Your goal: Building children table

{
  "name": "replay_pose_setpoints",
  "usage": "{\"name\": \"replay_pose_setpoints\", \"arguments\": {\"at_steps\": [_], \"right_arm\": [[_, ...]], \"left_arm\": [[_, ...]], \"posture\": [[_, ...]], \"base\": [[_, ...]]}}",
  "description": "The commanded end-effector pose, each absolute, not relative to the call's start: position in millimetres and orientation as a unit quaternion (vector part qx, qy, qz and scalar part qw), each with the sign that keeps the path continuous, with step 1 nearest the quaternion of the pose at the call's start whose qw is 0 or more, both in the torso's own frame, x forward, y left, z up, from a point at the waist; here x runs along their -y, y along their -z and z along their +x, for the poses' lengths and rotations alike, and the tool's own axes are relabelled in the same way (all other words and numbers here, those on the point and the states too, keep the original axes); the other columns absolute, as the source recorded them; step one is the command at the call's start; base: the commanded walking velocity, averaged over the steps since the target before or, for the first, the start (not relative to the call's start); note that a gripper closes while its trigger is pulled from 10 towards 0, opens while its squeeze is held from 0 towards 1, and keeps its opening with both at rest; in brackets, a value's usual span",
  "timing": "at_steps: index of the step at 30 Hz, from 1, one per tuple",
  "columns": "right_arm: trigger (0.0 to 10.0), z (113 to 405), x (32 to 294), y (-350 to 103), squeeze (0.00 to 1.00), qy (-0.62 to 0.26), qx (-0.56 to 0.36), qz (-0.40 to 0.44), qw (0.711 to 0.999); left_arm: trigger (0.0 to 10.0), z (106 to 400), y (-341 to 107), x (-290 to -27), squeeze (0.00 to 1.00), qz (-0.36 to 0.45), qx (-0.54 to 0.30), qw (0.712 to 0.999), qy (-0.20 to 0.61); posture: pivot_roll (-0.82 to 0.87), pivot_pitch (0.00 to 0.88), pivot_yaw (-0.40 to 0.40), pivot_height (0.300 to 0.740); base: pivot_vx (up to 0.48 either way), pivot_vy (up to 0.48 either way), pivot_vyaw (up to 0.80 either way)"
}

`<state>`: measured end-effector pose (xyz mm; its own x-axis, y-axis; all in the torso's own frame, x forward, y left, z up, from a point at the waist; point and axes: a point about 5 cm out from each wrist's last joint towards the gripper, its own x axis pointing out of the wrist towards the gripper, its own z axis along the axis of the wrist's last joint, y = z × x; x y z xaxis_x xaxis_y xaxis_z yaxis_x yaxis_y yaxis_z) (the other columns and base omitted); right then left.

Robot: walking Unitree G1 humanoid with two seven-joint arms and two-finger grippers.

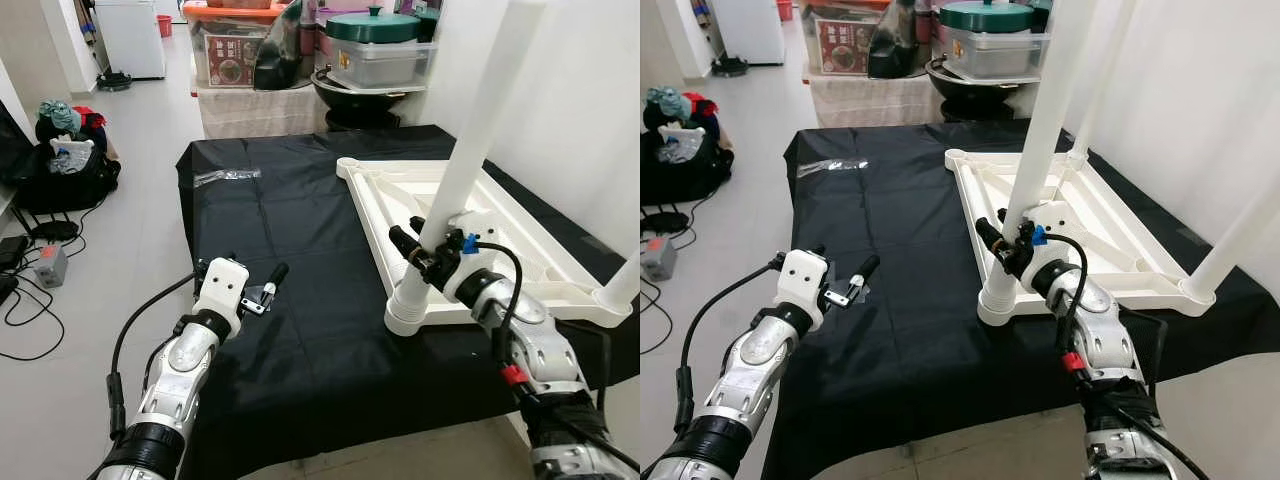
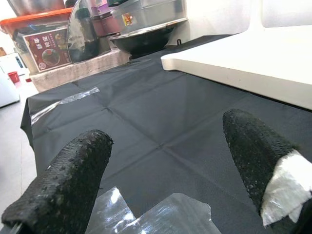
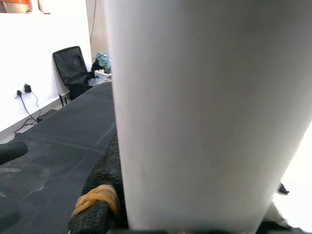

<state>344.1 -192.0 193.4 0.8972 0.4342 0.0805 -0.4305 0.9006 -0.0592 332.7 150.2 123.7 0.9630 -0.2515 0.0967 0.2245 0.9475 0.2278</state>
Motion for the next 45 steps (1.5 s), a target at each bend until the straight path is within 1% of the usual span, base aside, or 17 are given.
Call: {"name": "replay_pose_setpoints", "arguments": {"at_steps": [1,18,22,23,24,25,26,27,29,37,38,39,40,41,42,44,45], "right_arm": [[0.0,344.7,196.6,-182.8,0.0,-0.216,0.02,-0.018,0.976],[0.0,345.0,198.9,-177.0,0.0,-0.195,0.017,-0.009,0.981],[0.0,345.0,200.6,-178.5,0.0,-0.165,0.018,-0.014,0.986],[0.0,344.2,200.3,-177.1,0.0,-0.132,0.009,-0.021,0.991],[0.0,344.2,200.3,-177.1,0.0,-0.132,0.009,-0.021,0.991],[0.0,343.4,199.9,-176.0,0.0,-0.104,0.004,-0.024,0.994],[0.0,343.4,199.9,-176.0,0.0,-0.104,0.004,-0.024,0.994],[0.0,342.0,199.1,-174.1,0.0,-0.075,-0.005,-0.018,0.997],[0.0,339.6,196.3,-173.4,0.0,-0.057,-0.009,-0.016,0.998],[0.0,334.4,189.8,-170.7,0.0,-0.036,-0.02,-0.014,0.999],[0.0,330.8,187.3,-166.4,0.0,-0.015,-0.03,-0.004,0.999],[0.0,330.8,187.3,-166.4,0.0,-0.015,-0.03,-0.004,0.999],[0.0,327.3,188.1,-161.8,0.0,0.018,-0.039,0.008,0.999],[0.0,327.3,188.1,-161.8,0.0,0.018,-0.039,0.008,0.999],[0.0,323.9,188.9,-157.9,0.0,0.05,-0.045,0.02,0.998],[0.0,323.9,188.9,-157.9,0.0,0.05,-0.045,0.02,0.998],[0.0,321.1,189.1,-155.0,0.0,0.072,-0.05,0.026,0.996]], "left_arm": [[10.0,330.7,-121.4,-150.3,0.0,0.105,0.057,0.986,0.12],[10.0,330.1,-120.9,-150.9,0.0,0.106,0.056,0.986,0.119],[10.0,330.1,-120.9,-151.1,0.0,0.105,0.056,0.986,0.118],[10.0,329.7,-120.2,-151.6,0.0,0.105,0.055,0.986,0.117],[10.0,329.7,-120.2,-151.6,0.0,0.105,0.055,0.986,0.117],[10.0,329.3,-119.6,-151.9,0.0,0.105,0.054,0.986,0.117],[10.0,329.3,-119.6,-151.9,0.0,0.105,0.054,0.986,0.117],[10.0,329.2,-119.2,-151.8,0.0,0.105,0.054,0.986,0.117],[10.0,329.5,-119.3,-151.6,0.0,0.105,0.054,0.986,0.117],[10.0,330.6,-120.0,-151.1,0.0,0.104,0.055,0.986,0.116],[10.0,330.8,-120.1,-150.7,0.0,0.104,0.056,0.986,0.117],[10.0,330.8,-120.1,-150.7,0.0,0.104,0.056,0.986,0.117],[10.0,331.0,-119.9,-150.1,0.0,0.103,0.055,0.986,0.117],[10.0,331.0,-119.9,-150.1,0.0,0.103,0.055,0.986,0.117],[10.0,331.0,-119.5,-149.6,0.0,0.102,0.055,0.986,0.117],[10.0,331.0,-119.5,-149.6,0.0,0.102,0.055,0.986,0.117],[10.0,331.0,-119.2,-149.3,0.0,0.102,0.055,0.986,0.116]], "posture": [[0.04,0.0,-0.082,0.74],[0.03,0.0,-0.083,0.74],[0.03,0.0,-0.085,0.74],[0.03,0.0,-0.084,0.74],[0.03,0.0,-0.084,0.74],[0.03,0.0,-0.084,0.74],[0.03,0.0,-0.084,0.74],[0.03,0.0,-0.084,0.74],[0.03,0.0,-0.084,0.74],[0.02,0.0,-0.082,0.74],[0.02,0.0,-0.082,0.74],[0.02,0.0,-0.082,0.74],[0.02,0.0,-0.085,0.74],[0.02,0.0,-0.085,0.74],[0.02,0.0,-0.086,0.74],[0.02,0.0,-0.086,0.74],[0.02,0.0,-0.085,0.74]], "base": [[0.0,0.0,0.0],[0.0,0.0,0.0],[0.0,0.0,0.0],[0.0,0.0,0.0],[0.0,0.0,0.0],[0.0,0.0,0.0],[0.0,0.0,0.0],[0.0,0.0,0.0],[0.0,0.0,0.0],[0.0,0.0,0.0],[0.0,0.0,0.0],[0.0,0.0,0.0],[0.0,0.0,0.0],[0.0,0.0,0.0],[0.0,0.0,0.0],[0.0,0.0,0.0],[0.0,0.0,0.0]]}}
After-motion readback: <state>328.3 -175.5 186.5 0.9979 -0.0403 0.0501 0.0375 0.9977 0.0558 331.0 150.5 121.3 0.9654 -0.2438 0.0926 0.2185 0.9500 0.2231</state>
